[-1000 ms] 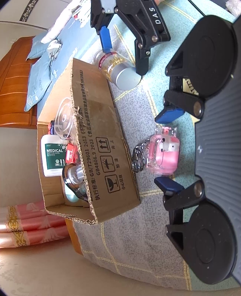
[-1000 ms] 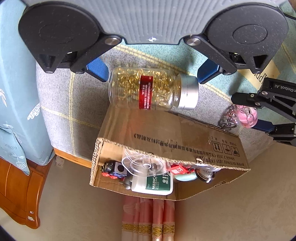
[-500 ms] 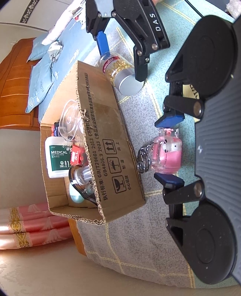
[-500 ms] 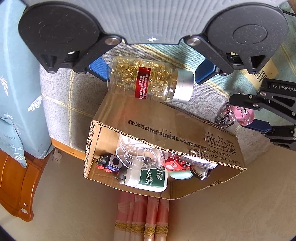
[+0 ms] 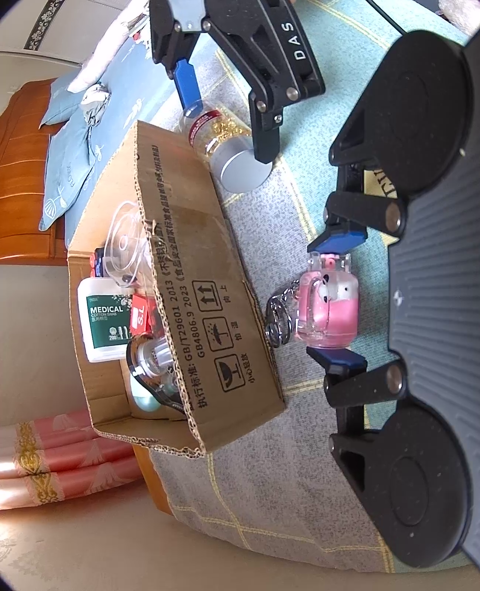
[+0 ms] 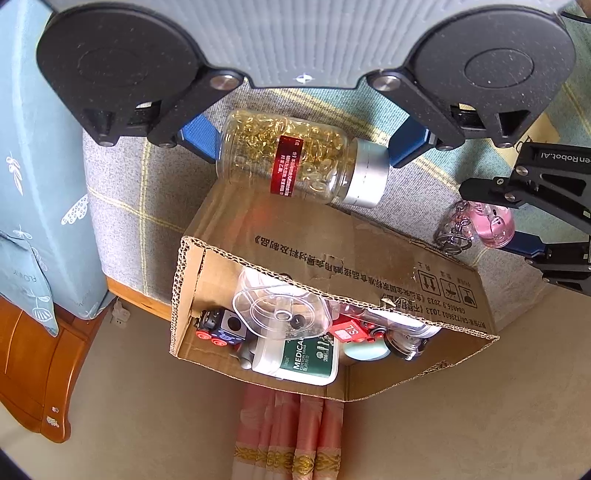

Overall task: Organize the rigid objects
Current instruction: 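Drop the pink keychain into the box with the left tool while the right tool carries the jar over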

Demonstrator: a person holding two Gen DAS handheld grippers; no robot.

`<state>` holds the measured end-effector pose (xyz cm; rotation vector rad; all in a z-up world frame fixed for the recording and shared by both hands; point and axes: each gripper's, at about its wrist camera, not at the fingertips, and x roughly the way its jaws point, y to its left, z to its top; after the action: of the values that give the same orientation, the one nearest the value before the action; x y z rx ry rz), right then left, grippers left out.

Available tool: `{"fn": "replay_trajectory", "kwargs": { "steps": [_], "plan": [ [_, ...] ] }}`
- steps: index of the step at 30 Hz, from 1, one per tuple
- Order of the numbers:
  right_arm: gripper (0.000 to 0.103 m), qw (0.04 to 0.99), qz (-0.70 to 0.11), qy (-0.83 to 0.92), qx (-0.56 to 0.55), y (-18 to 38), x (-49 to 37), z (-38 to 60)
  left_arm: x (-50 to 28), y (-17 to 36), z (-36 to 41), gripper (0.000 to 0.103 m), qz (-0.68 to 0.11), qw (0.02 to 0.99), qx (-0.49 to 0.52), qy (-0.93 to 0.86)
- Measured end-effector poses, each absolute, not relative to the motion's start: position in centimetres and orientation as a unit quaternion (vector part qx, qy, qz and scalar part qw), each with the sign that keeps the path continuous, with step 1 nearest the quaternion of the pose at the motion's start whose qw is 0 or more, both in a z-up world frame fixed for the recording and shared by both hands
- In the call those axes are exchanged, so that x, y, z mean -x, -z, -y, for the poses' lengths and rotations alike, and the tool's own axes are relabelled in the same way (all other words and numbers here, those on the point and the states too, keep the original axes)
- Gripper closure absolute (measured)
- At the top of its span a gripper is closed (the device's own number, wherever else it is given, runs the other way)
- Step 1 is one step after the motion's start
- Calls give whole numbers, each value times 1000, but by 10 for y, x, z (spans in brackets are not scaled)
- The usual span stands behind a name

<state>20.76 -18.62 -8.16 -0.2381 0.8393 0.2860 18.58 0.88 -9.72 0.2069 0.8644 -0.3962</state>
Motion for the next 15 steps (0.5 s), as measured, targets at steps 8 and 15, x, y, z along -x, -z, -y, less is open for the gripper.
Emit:
{"fn": "replay_trajectory", "kwargs": {
  "steps": [8, 15],
  "plan": [
    [6, 883, -420, -173, 116, 71, -201, 190, -183, 90, -12, 53, -434, 870, -114, 205],
    [7, 880, -416, -189, 131, 55, -190, 198, -183, 62, -18, 53, -420, 879, -101, 203]
  ]
}}
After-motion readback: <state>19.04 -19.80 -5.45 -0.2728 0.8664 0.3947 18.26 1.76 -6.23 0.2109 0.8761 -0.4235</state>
